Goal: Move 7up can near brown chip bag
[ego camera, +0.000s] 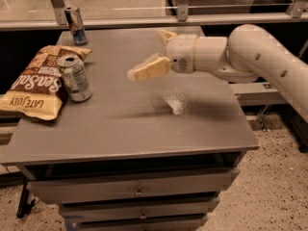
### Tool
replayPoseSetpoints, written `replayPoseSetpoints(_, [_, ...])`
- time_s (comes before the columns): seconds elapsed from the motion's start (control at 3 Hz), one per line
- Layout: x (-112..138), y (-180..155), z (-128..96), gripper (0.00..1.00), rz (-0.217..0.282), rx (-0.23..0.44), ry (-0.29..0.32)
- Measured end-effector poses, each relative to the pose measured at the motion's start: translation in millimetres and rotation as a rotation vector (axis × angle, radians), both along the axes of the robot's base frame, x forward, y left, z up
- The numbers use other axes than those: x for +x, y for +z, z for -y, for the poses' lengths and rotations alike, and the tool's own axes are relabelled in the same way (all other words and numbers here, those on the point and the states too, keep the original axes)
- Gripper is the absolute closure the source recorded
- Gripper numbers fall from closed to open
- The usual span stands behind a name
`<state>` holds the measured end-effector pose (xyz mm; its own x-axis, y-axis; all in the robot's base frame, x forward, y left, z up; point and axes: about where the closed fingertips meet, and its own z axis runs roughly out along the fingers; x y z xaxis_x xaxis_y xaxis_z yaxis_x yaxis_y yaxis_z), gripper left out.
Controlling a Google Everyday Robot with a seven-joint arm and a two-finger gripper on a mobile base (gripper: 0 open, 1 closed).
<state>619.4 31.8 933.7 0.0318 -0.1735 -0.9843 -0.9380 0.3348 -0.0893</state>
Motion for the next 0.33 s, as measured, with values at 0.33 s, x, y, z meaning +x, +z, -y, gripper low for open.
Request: replayPoseSetpoints(0.33, [3.3,5.3,24.8,0.0,0.014,-0.012,-0.038])
